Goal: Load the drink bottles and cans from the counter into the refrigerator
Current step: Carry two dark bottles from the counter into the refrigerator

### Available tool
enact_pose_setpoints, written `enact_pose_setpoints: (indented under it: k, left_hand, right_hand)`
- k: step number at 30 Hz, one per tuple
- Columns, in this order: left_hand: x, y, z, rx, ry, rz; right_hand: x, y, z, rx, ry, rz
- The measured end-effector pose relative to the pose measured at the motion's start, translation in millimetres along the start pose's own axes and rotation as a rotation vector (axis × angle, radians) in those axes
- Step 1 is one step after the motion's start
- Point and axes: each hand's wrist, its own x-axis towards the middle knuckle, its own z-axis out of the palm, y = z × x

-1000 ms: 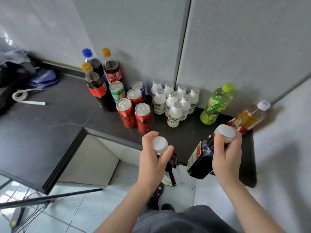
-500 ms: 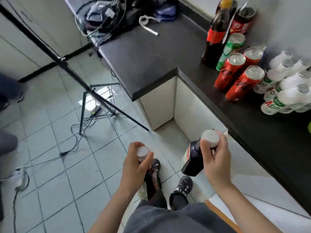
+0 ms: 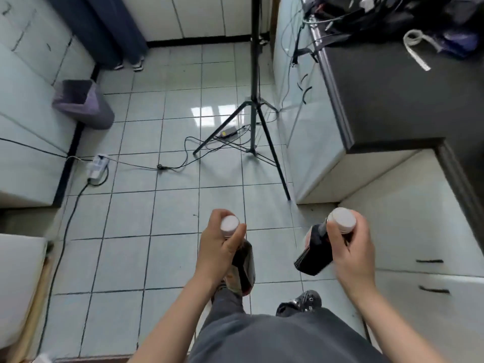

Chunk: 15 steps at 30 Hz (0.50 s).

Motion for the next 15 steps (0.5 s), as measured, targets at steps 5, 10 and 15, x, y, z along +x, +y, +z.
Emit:
enact_pose_setpoints:
  k: [5, 10, 15]
  left_hand:
    - [14.7, -31.5, -102.6, -0.023, 0.230, -0.037]
    - [23.7, -63.8, -192.8, -0.085, 0.517, -0.131]
    - [19.5, -88.0, -259.8, -0.059, 0.717, -0.169]
  right_hand:
    - [8.0, -58.1, 101.5, -0.011, -0.156, -0.068]
    - [12.5, -106.4, 206.1, -0.003, -0.376, -0.175]
    - [2.8, -153.6, 293.5, 0.011, -0.573, -0.308]
